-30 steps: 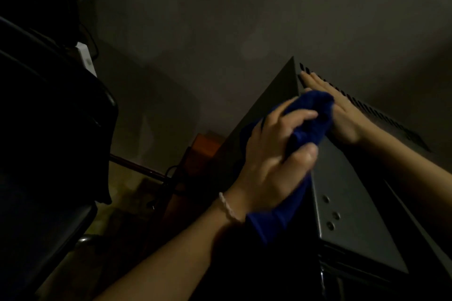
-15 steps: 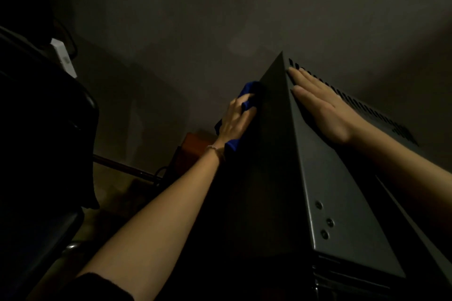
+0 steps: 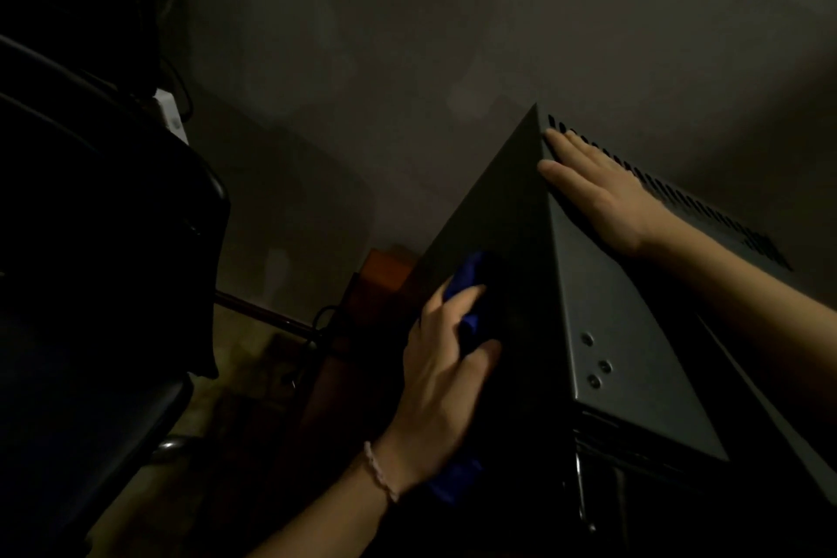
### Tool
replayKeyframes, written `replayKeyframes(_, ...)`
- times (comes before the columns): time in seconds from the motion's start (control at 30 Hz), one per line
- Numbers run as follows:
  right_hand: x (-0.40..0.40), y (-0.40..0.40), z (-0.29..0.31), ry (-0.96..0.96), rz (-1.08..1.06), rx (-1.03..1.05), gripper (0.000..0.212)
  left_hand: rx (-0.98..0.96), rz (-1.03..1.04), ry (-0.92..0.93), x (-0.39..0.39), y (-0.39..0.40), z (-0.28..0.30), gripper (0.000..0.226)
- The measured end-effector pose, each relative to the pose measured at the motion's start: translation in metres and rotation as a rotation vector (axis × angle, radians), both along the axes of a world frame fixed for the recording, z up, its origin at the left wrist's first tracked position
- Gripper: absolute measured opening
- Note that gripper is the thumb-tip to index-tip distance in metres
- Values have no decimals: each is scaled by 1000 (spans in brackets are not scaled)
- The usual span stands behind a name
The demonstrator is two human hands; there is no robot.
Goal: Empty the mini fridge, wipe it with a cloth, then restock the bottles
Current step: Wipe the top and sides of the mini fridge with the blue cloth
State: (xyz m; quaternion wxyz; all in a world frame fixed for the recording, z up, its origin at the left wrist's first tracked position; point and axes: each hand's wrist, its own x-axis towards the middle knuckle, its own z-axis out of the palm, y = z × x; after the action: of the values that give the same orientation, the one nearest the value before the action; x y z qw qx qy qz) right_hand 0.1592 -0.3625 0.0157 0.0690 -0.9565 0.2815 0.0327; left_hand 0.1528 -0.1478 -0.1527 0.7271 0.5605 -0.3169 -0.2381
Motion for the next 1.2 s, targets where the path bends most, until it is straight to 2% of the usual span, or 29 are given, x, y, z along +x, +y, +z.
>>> replayKeyframes(0.1,-2,-1,-1,-5,-3,-6,89,-63,-9,-59,4,-3,34,39)
replayKeyframes(0.23,-2,-6,-5,-15,2,-22,82,-122,3,-116,30,-33,55,37)
replayKeyframes(0.37,1,-10,-6,-51,11,-5,97,-118,0,-89,63,-78,52,35)
replayKeyframes(0.57,1,-9,-5,-51,-2,-13,89,-112,-2,-28,112,-142,30,32)
replayKeyframes(0.7,2,-3,-2,-36,-11,-18,82,-29,-33,9,125,-158,12,30)
replayKeyframes(0.9,-1,13,6,2,-15,8,91,117,-62,95,119,-150,-17,56)
replayKeyframes(1.0,-1,26,12,40,-16,19,83,232,-50,81,105,-131,-49,73)
replayKeyframes(1.03,0,32,12,68,-28,24,84,257,-54,93,98,-122,-54,71)
replayKeyframes(1.1,7,46,12,156,-58,22,91,269,-5,120,80,-98,-53,53)
replayKeyframes(1.2,14,63,14,199,-69,23,91,183,-3,67,45,-58,-42,39)
